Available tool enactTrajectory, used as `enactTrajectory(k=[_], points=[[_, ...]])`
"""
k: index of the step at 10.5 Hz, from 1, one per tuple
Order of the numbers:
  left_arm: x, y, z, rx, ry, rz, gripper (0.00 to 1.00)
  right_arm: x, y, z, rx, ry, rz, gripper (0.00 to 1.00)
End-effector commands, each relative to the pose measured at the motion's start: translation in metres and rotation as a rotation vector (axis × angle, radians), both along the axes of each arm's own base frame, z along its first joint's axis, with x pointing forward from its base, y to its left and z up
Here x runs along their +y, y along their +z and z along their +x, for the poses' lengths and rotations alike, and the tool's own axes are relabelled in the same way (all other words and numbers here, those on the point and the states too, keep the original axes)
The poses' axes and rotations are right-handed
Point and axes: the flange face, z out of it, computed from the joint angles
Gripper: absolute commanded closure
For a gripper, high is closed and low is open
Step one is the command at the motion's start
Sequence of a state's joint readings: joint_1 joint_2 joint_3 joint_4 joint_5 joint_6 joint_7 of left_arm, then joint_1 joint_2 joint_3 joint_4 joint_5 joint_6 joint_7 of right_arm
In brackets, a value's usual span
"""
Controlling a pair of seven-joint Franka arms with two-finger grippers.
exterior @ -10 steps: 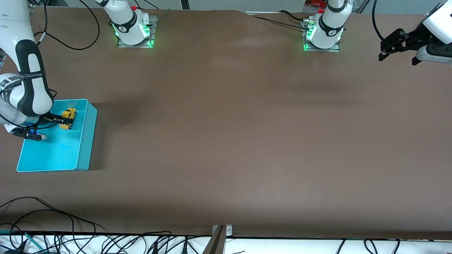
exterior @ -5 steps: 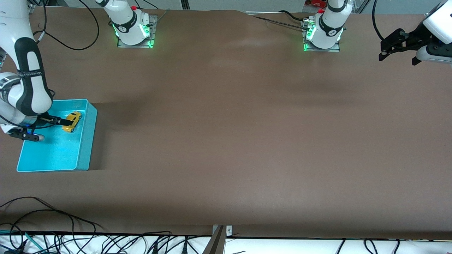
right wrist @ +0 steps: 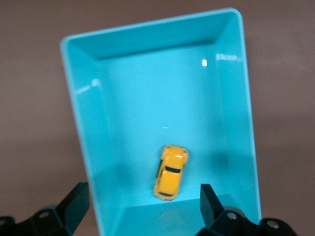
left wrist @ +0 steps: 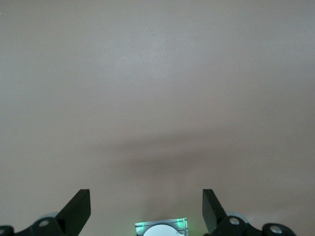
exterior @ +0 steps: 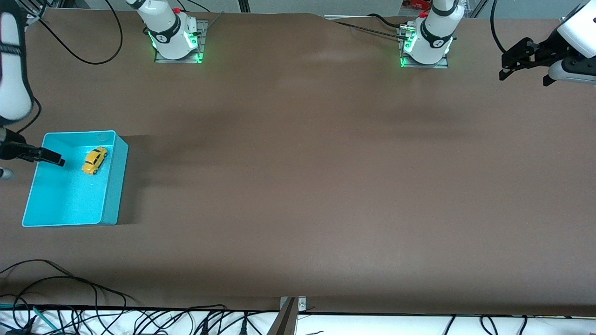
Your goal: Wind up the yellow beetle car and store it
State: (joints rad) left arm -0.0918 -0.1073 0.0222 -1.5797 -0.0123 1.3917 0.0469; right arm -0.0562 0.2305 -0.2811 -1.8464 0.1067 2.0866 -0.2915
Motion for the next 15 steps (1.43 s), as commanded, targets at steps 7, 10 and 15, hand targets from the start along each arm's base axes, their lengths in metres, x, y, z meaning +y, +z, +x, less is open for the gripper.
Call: enactTrajectory(k=[7, 10, 15], points=[[-0.001, 0.005, 0.001, 0.008, 0.01, 0.011, 0.0, 0.131, 0.154, -0.036, 0.155, 0.116, -0.066, 0.0], [0.0, 0.003, -0.002, 0.033, 0.011, 0.015, 0.0, 0.138, 0.178, -0.037, 0.159, 0.131, -0.071, 0.0], [0.019, -0.007, -0.002, 0.063, 0.043, 0.012, 0.0, 0.143, 0.184, -0.036, 0.153, 0.134, -0.027, 0.0]])
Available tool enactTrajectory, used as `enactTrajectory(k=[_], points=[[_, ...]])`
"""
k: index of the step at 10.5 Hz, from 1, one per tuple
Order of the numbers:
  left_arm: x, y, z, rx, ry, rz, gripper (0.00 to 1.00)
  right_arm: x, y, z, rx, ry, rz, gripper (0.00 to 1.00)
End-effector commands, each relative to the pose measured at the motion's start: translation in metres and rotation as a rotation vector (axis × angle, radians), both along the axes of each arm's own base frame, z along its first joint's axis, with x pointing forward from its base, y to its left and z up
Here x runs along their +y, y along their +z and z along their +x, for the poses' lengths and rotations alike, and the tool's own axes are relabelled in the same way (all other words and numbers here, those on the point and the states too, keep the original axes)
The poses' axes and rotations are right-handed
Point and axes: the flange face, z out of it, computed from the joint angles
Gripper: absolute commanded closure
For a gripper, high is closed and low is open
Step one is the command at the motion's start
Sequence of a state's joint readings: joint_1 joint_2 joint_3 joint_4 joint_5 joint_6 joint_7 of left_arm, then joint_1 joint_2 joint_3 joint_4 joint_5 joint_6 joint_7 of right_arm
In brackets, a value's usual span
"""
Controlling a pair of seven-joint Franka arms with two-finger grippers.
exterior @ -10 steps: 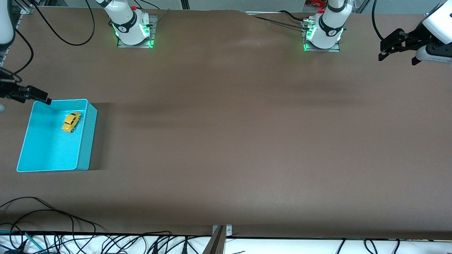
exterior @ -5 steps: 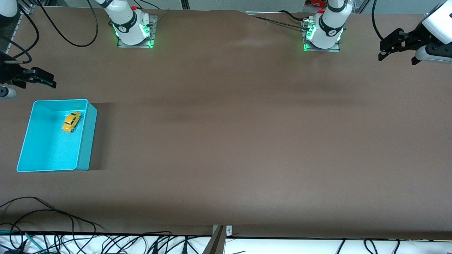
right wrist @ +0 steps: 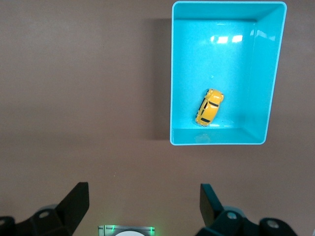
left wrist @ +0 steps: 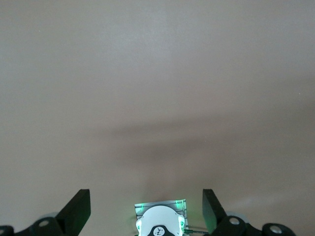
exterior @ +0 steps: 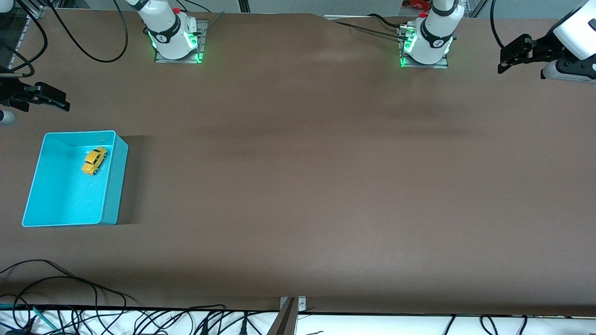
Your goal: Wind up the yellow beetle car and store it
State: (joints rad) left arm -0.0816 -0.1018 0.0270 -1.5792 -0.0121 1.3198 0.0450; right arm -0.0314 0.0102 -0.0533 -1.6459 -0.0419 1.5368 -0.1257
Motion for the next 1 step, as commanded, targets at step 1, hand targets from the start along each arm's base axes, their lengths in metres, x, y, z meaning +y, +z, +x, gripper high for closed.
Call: enactTrajectory(k=[1], points=[[0.0125, -0.0024, 0.0025, -0.024, 0.027, 0.005, 0.0, 0.0051, 0.0109, 0.0035, 0.003, 0.004, 0.021, 0.0]])
